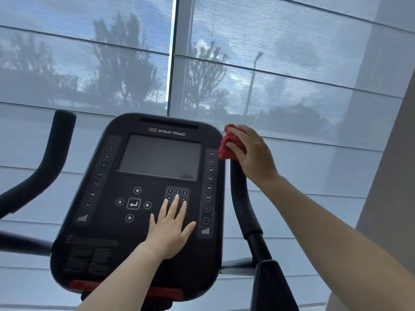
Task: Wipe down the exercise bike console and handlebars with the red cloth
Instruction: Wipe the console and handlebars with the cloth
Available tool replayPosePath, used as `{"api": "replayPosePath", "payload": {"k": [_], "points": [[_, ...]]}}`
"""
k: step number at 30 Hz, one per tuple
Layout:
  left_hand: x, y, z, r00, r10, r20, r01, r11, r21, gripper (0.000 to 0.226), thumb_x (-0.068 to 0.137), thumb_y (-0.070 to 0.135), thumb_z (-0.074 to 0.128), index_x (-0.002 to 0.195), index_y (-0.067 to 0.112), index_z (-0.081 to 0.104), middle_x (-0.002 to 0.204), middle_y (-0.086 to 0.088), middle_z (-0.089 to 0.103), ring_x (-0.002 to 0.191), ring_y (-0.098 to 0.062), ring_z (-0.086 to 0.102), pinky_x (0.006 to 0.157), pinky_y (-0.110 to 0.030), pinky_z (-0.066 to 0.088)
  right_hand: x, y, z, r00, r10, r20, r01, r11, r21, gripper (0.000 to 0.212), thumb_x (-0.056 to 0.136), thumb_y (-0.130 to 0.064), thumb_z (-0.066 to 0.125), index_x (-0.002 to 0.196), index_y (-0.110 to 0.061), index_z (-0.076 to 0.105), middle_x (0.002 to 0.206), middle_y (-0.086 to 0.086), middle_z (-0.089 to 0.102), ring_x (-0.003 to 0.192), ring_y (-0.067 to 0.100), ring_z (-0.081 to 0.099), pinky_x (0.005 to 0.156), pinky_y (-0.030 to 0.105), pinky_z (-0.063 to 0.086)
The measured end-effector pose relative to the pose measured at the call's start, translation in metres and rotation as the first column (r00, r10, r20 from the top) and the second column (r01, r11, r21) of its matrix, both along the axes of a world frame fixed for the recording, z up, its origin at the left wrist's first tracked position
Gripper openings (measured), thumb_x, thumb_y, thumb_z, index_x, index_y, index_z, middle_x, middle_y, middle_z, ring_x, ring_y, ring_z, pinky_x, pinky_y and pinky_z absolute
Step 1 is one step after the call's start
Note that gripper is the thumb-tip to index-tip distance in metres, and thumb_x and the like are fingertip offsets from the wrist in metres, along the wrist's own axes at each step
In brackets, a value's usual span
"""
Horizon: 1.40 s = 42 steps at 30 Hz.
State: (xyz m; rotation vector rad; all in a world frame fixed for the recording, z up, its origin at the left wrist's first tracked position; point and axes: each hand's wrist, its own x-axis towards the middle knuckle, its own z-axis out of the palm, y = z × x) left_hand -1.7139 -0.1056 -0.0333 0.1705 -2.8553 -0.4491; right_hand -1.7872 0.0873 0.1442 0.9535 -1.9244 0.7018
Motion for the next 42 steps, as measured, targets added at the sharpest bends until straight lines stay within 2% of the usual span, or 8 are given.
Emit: {"api": "replayPosePath", "payload": {"k": [4, 7, 15, 23, 27, 31, 34, 42], "points": [[0.0, 0.0, 0.002, 1.0, -0.001, 0.008, 0.001, 1.0, 0.004, 0.067, 0.094, 0.058, 0.018, 0.149, 0.029, -0.006, 0.153, 0.011, -0.027, 0.14, -0.016, -0.027, 0.114, -0.054, -0.003, 0.003, 0.021, -0.009, 0.994, 0.079, 0.079, -0.047, 0.936, -0.349, 0.021, 0.09, -0.021, 0.058, 0.108, -0.01, 0.064, 0.104, -0.001, 0.064, 0.099, 0.017, 0.06, 0.087, 0.011, 0.039], [-0.001, 0.002, 0.002, 1.0, 0.003, 0.015, -0.003, 1.0, 0.002, 0.068, 0.094, 0.059, 0.017, 0.149, 0.028, -0.008, 0.153, 0.011, -0.029, 0.14, -0.017, -0.028, 0.113, -0.055, -0.004, 0.002, 0.038, -0.013, 0.967, 0.119, 0.224, 0.0, 0.883, -0.469, 0.026, 0.092, -0.028, 0.054, 0.113, -0.017, 0.063, 0.106, -0.006, 0.066, 0.101, 0.01, 0.06, 0.086, 0.01, 0.042], [0.001, 0.003, 0.002, 1.0, 0.006, 0.007, -0.006, 1.0, 0.005, 0.068, 0.094, 0.059, 0.017, 0.149, 0.028, -0.007, 0.153, 0.011, -0.027, 0.14, -0.017, -0.027, 0.113, -0.055, -0.003, 0.022, 0.03, -0.065, 0.911, 0.086, 0.402, -0.012, 0.983, -0.182, 0.05, 0.09, -0.027, 0.057, 0.138, -0.021, 0.041, 0.106, -0.013, 0.059, 0.099, 0.0, 0.052, 0.079, -0.004, 0.031], [0.001, 0.005, 0.001, 1.0, 0.014, 0.006, -0.014, 0.999, -0.036, 0.069, 0.094, 0.059, 0.018, 0.149, 0.026, -0.008, 0.154, 0.008, -0.026, 0.141, -0.02, -0.026, 0.113, -0.056, -0.002, 0.054, 0.048, -0.087, 0.861, 0.005, 0.509, -0.055, 0.995, 0.083, 0.049, 0.092, -0.03, 0.053, 0.138, -0.016, 0.039, 0.116, -0.011, 0.053, 0.105, 0.006, 0.049, 0.082, 0.004, 0.03], [0.001, 0.004, -0.001, 1.0, 0.013, 0.003, -0.012, 0.999, -0.042, 0.07, 0.094, 0.059, 0.018, 0.149, 0.026, -0.008, 0.155, 0.007, -0.026, 0.141, -0.02, -0.026, 0.113, -0.056, -0.001, 0.068, 0.069, -0.077, 0.81, -0.088, 0.579, -0.053, 0.974, 0.222, 0.023, 0.091, -0.033, 0.053, 0.112, -0.027, 0.061, 0.091, -0.015, 0.065, 0.083, 0.006, 0.058, 0.069, 0.005, 0.038], [-0.001, 0.004, -0.002, 1.0, 0.017, 0.015, -0.016, 0.998, -0.06, 0.072, 0.093, 0.06, 0.019, 0.149, 0.025, -0.009, 0.155, 0.006, -0.026, 0.141, -0.022, -0.025, 0.113, -0.058, 0.0, 0.083, 0.086, -0.069, 0.733, -0.013, 0.681, -0.088, 0.99, 0.113, 0.019, 0.09, -0.034, 0.055, 0.107, -0.036, 0.064, 0.078, -0.023, 0.066, 0.068, -0.004, 0.06, 0.06, 0.006, 0.042], [-0.003, 0.003, -0.001, 1.0, 0.023, 0.019, -0.022, 0.997, -0.068, 0.073, 0.092, 0.061, 0.019, 0.149, 0.025, -0.008, 0.155, 0.006, -0.025, 0.142, -0.023, -0.023, 0.113, -0.058, 0.001, 0.1, 0.087, -0.09, 0.739, -0.089, 0.668, -0.094, 0.968, 0.232, 0.034, 0.091, -0.036, 0.052, 0.124, -0.03, 0.054, 0.098, -0.016, 0.066, 0.088, 0.005, 0.06, 0.075, 0.013, 0.043], [0.004, 0.016, 0.01, 0.998, -0.008, 0.06, 0.007, 1.0, 0.014, 0.076, 0.091, 0.064, 0.024, 0.148, 0.029, -0.013, 0.158, 0.0, -0.015, 0.144, -0.028, -0.014, 0.113, -0.057, 0.01, 0.145, 0.13, -0.089, 0.695, 0.02, 0.718, -0.108, 0.991, 0.078, 0.024, 0.091, -0.032, 0.054, 0.107, -0.049, 0.059, 0.096, -0.013, 0.07, 0.087, 0.005, 0.063, 0.078, 0.017, 0.05]]}}
